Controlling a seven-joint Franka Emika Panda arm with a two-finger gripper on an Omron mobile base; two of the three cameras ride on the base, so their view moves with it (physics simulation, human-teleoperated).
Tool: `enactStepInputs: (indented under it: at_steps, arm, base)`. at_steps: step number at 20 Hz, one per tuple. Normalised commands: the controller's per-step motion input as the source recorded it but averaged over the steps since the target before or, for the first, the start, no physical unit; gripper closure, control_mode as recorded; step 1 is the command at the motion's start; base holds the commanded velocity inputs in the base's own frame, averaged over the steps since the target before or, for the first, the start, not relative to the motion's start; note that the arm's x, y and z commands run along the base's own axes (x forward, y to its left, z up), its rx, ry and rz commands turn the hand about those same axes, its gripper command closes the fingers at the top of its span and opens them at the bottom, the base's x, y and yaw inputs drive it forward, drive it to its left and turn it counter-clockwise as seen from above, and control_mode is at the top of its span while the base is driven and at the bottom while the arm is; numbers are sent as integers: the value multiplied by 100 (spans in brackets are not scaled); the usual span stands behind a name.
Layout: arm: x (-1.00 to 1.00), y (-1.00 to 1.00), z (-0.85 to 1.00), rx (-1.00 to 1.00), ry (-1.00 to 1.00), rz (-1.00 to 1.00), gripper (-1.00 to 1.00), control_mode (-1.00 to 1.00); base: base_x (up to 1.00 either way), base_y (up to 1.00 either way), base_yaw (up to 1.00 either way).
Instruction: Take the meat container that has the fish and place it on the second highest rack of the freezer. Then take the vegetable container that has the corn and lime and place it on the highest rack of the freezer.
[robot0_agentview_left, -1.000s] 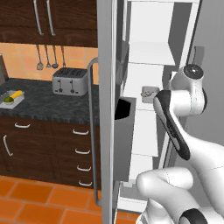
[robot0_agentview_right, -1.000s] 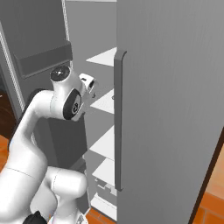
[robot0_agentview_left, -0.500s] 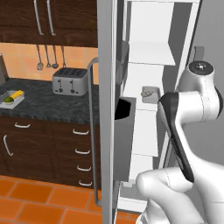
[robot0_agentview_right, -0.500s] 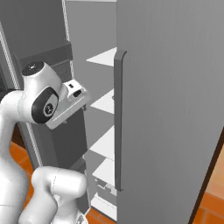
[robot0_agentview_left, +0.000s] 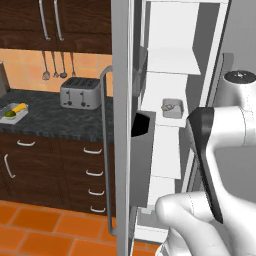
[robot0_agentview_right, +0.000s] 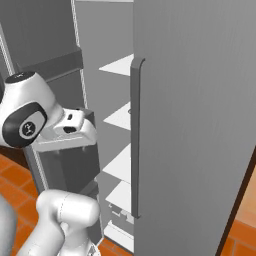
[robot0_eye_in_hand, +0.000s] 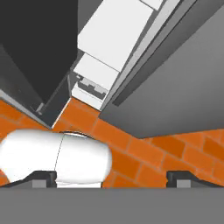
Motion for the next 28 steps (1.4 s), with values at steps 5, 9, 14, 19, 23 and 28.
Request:
enactStepInputs:
  at_steps: [5,9,14,19,23,28]
  arm:
    - [-54,22,8,35,1,-32,-100,-100]
    - [0,22,6,8,-2,-18,-100,-100]
    - [0,1,-1,-4,-11,-6,-100,-100]
    - [0,0,-12,-8,-19,0,-100,-100]
    - [0,0,0,0,0,0,-100,100]
    - [0,0,0,0,0,0,-100,100]
  base:
    - [0,0,0]
    - [0,0,0]
    - [0,0,0]
    - [0,0,0]
    - [-44,-6,0]
    - [-66,-40,38]
